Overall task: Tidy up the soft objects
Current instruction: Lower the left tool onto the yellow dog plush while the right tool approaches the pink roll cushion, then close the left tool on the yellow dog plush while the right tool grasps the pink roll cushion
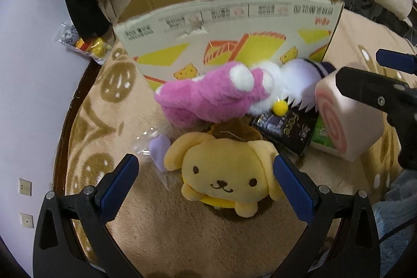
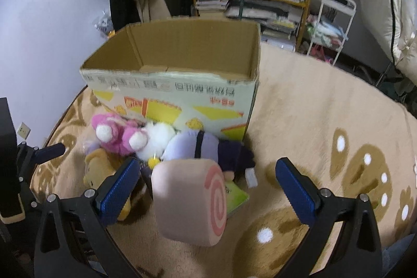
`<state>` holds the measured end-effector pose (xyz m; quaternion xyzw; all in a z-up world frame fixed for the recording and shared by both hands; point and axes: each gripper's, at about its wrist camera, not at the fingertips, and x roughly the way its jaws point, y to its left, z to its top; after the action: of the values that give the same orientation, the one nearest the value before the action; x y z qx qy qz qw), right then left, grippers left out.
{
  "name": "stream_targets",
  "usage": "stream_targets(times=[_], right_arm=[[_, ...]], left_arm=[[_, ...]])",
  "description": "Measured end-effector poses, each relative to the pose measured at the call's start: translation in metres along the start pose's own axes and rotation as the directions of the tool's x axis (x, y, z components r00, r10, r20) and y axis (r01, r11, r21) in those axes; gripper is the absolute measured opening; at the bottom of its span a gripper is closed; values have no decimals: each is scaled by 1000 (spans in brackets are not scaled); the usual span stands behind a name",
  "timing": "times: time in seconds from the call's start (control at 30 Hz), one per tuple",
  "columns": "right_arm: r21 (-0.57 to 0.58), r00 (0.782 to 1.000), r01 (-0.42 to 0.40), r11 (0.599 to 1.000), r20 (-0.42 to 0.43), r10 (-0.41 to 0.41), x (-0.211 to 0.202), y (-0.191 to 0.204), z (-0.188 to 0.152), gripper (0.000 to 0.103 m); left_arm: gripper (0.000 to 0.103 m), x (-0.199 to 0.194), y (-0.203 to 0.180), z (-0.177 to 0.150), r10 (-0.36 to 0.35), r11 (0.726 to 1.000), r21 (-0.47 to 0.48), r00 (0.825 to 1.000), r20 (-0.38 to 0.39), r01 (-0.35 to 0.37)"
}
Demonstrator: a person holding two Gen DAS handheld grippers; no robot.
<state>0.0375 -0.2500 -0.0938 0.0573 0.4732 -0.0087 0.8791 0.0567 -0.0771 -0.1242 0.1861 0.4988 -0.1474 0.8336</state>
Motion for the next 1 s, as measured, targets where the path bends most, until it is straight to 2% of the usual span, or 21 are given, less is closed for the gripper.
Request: stream_targets(times=[0.4, 0.63, 0.7, 0.83, 1.0], right_arm=[[-38, 997, -6, 999, -83, 3, 20, 3, -6, 103], [-66, 996, 20, 998, -91, -26, 25, 6, -6, 103], [-73, 995, 28, 997, -98, -35, 26, 6, -6, 103], [-79, 994, 47, 996, -99, -55, 27, 6, -7, 103], [-67, 994, 44, 997, -101, -50, 25, 2, -8, 103]], left_arm=[[102, 16, -11, -5, -37, 999, 30, 998, -45, 38], [102, 23, -11, -6, -65, 998, 1, 996, -68, 66], [99, 23, -9, -7, -75, 997, -6, 995, -65, 75], [87, 23, -8, -7, -121, 993, -18, 990, -70, 120], [83, 25, -14, -8, -98, 994, 34, 994, -56, 100]])
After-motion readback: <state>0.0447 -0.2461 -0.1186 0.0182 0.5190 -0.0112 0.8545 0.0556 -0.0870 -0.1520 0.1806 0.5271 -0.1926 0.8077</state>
